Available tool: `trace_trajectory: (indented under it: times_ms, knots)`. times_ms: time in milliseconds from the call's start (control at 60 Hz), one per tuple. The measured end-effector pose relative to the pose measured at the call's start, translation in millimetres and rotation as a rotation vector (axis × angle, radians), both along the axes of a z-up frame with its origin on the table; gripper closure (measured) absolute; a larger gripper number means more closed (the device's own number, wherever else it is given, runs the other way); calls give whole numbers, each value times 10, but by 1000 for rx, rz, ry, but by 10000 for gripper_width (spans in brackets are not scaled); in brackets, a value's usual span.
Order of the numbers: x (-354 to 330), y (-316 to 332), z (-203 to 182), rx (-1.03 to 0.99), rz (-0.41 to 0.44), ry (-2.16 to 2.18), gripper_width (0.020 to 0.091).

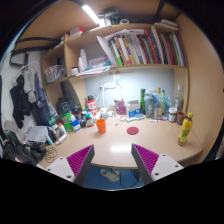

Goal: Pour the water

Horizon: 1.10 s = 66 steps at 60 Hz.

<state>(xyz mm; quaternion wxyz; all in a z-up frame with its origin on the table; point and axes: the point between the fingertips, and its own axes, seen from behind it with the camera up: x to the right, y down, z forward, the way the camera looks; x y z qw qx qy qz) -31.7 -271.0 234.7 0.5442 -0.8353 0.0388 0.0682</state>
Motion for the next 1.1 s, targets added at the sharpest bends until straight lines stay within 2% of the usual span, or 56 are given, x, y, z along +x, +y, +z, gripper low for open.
trace_trajectory:
  times_ms: [150, 367, 583, 683, 867, 950, 1100]
  knots:
    - [-285, -39, 38, 18, 2, -7, 280]
    - [-528, -137, -96, 0, 9, -3, 279]
    - [-252, -107, -156, 29, -16, -25, 282]
    - [218, -65, -291, 37, -69, -63, 279]
    - [1626, 96, -553, 68, -227, -144, 281]
    - [2341, 234, -746, 78, -292, -182, 281]
    - [3416, 625, -1188, 80, -352, -233, 281]
